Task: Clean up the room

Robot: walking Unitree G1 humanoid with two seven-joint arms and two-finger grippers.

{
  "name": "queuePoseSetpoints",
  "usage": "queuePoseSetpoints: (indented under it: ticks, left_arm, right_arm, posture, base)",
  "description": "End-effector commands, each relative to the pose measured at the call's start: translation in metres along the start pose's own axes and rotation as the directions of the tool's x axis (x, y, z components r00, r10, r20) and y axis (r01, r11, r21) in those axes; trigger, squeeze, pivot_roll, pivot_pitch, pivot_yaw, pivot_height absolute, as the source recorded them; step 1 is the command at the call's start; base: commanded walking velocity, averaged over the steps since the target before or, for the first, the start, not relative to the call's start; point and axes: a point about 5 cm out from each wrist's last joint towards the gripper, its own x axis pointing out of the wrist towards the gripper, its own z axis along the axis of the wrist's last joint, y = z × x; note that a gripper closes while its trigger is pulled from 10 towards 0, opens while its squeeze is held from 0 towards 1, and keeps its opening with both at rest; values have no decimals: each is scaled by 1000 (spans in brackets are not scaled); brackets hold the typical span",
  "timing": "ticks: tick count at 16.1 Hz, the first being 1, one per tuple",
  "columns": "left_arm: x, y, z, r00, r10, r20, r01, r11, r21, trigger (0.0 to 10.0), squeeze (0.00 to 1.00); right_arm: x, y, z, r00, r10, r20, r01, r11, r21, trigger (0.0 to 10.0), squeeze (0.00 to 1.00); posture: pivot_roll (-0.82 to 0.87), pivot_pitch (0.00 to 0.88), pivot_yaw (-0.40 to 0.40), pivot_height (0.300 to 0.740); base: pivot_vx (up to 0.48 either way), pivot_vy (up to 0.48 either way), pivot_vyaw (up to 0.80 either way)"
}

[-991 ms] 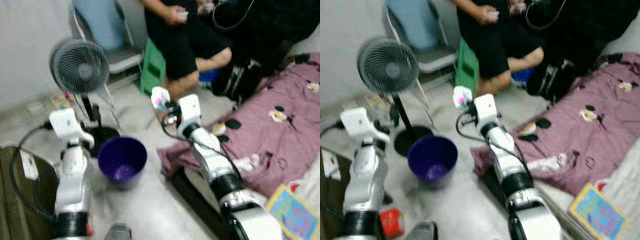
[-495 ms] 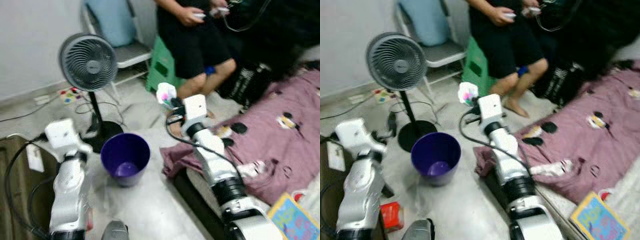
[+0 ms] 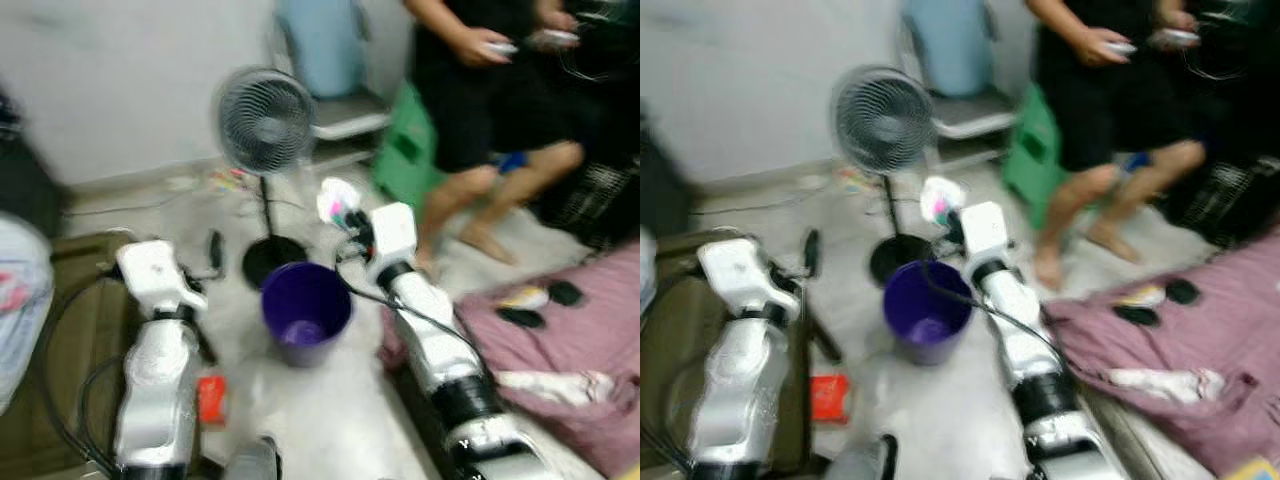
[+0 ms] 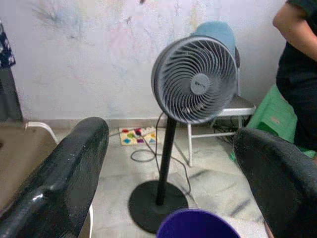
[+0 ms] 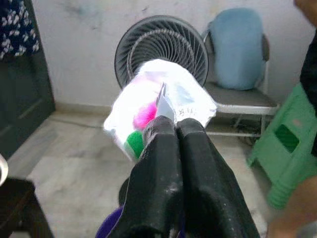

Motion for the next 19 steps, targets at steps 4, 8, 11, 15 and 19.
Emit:
queuePoseSetpoints:
  ticks: [4,8,11,15,19]
  left_arm:
    - [1,-4,6,999,-50,10,50,999,-3,10000,0]
    - [-1,-10,8,995,-92,23,93,996,-12,10000,0]
    - [-1,-10,8,995,-94,23,95,995,-16,10000,0]
    - [-1,-11,8,995,-96,20,96,995,-21,10000,0]
    - [-1,-10,8,996,-93,18,93,995,-26,10000,0]
  right_arm:
    - [1,2,7,1000,-8,14,8,1000,11,10000,0]
    - [1,4,7,1000,-2,6,1,1000,9,10000,0]
    - [0,3,7,1000,-3,2,3,1000,7,10000,0]
    - [0,3,7,1000,-4,-1,4,1000,6,10000,0]
    - [0,2,6,1000,-8,-5,8,1000,4,10000,0]
  posture:
    - [80,46,-28,740]
    - [82,46,-33,740]
    - [82,48,-34,740]
    - [79,54,-36,740]
    - [78,63,-36,740]
  base:
    - [0,0,175]
    - [83,0,0]
    - [347,0,0]
    - [357,0,0]
    - [369,0,0]
